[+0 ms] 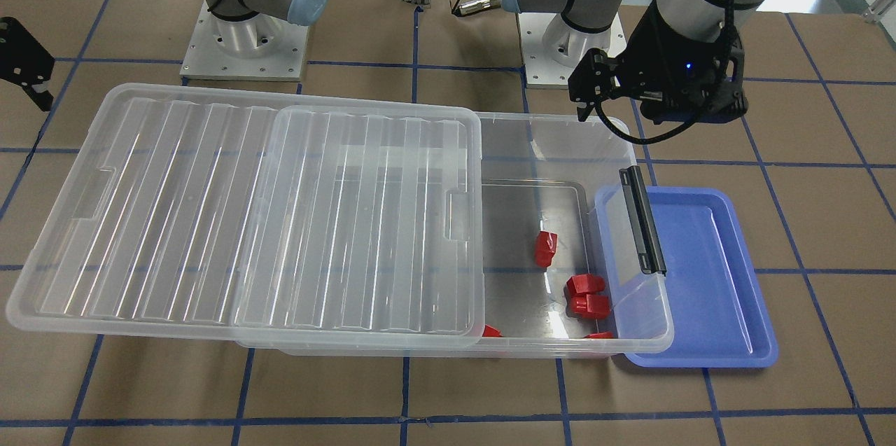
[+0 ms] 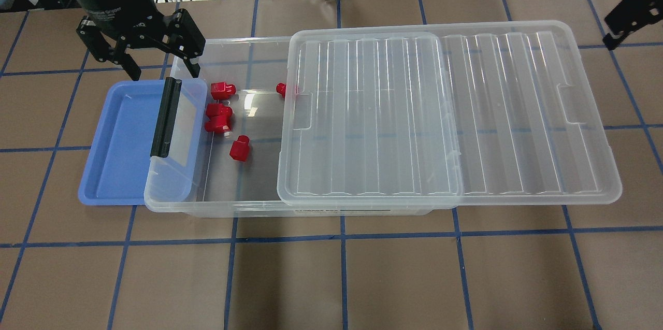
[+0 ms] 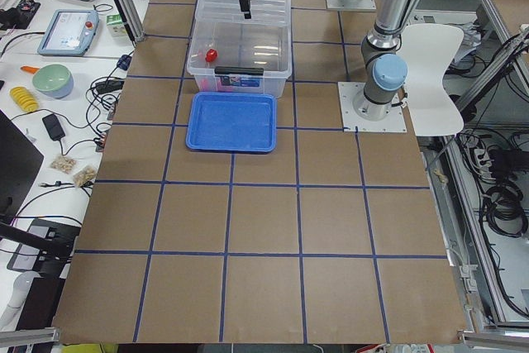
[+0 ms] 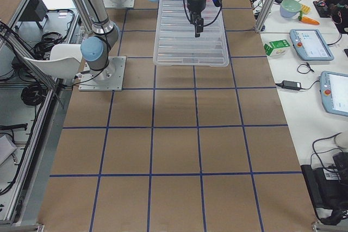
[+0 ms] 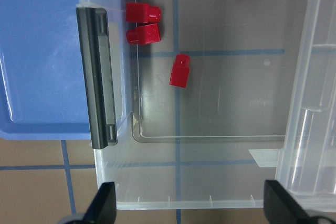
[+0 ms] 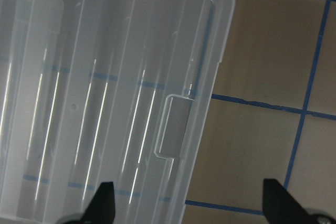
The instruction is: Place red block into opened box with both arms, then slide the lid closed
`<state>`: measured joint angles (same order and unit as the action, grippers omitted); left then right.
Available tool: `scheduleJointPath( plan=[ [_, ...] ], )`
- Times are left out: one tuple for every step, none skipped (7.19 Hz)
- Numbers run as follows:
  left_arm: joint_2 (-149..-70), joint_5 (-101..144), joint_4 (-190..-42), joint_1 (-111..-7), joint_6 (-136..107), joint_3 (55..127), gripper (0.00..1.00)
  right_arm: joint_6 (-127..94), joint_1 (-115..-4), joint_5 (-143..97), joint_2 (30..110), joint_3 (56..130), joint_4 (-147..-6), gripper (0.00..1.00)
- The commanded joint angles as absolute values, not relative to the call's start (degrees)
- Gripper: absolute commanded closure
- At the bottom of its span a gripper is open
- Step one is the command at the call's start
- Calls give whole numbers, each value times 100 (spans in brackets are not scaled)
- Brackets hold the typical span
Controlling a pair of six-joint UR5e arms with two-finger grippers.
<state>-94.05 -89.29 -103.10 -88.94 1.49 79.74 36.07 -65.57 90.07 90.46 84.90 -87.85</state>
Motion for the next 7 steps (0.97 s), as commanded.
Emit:
scheduleJointPath(
  plan=[
    [-9176, -8973, -10284, -8903, 80, 8339, 0, 4454, -5690, 8939, 9035, 8534, -8754, 0],
    [-9158, -8982, -10275, -8912, 79, 8480, 0, 4456, -5486, 8904, 9009, 8726, -8841, 0],
    [-9045, -9087, -10274, -8886, 131, 8481, 0, 4447, -5476, 8668, 8983, 9058, -9146, 0],
    [-9000, -9053, -10266, -8894, 175, 8534, 0, 4439, -5476, 8657, 8774, 9540, -9872, 0],
    [-9017, -9053, -10266, -8886, 176, 8534, 0, 4404, -5476, 8657, 8597, 10041, -10636, 0],
    [-9018, -9053, -10266, -8877, 176, 8552, 0, 4403, -5476, 8640, 8544, 10429, -11044, 0],
    [-9018, -9044, -10257, -8851, 176, 8560, 0, 4395, -5476, 8648, 8543, 10572, -11196, 0]
  ],
)
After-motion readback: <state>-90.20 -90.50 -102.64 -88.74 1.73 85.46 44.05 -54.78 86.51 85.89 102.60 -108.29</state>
